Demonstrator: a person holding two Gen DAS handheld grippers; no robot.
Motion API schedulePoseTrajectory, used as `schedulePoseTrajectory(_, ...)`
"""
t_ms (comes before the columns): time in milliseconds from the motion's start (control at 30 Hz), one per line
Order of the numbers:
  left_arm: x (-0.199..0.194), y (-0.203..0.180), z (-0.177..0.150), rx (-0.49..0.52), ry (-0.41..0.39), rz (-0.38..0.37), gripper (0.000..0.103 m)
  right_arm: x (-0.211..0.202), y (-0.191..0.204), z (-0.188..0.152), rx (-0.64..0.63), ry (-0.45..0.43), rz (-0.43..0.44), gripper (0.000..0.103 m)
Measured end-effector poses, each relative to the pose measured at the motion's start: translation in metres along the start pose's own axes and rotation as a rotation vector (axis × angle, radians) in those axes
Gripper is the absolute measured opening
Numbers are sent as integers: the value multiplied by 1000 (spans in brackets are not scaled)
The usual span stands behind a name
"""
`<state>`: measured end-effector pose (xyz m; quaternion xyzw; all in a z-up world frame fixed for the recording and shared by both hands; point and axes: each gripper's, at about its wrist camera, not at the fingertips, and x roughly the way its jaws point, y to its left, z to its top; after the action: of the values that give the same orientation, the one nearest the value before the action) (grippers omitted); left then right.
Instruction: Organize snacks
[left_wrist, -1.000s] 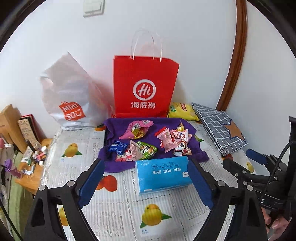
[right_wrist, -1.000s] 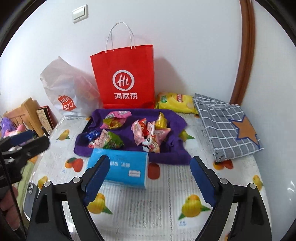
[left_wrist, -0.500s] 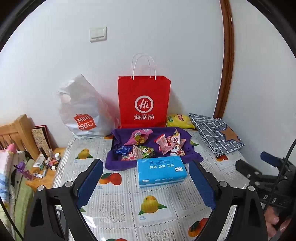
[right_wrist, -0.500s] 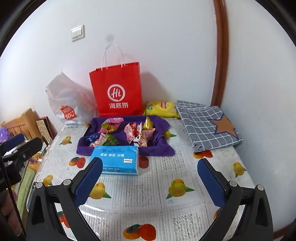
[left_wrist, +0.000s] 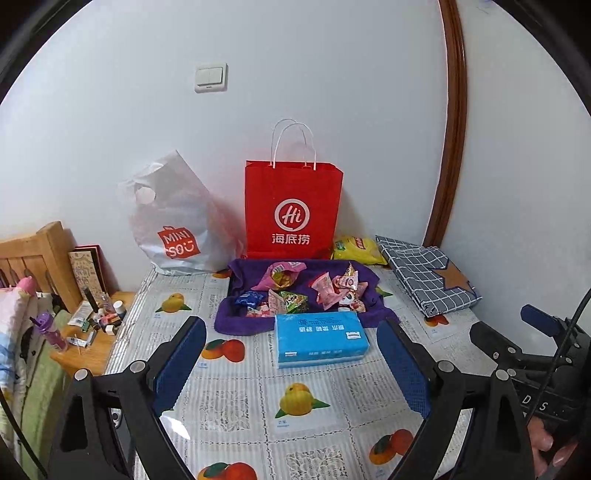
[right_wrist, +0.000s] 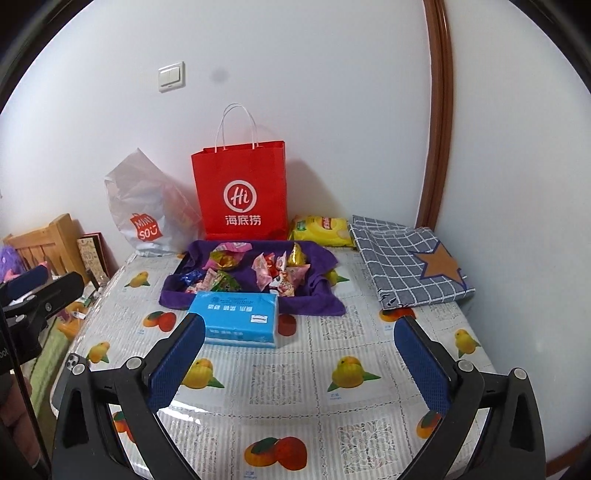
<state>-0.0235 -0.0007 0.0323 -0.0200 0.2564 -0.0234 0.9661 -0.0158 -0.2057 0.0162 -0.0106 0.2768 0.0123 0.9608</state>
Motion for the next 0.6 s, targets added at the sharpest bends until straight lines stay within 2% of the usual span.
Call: schedulePoseTrajectory(600,-1,-7,0,21,3,11,94,-5,-4,-3,37,-9,-2,101)
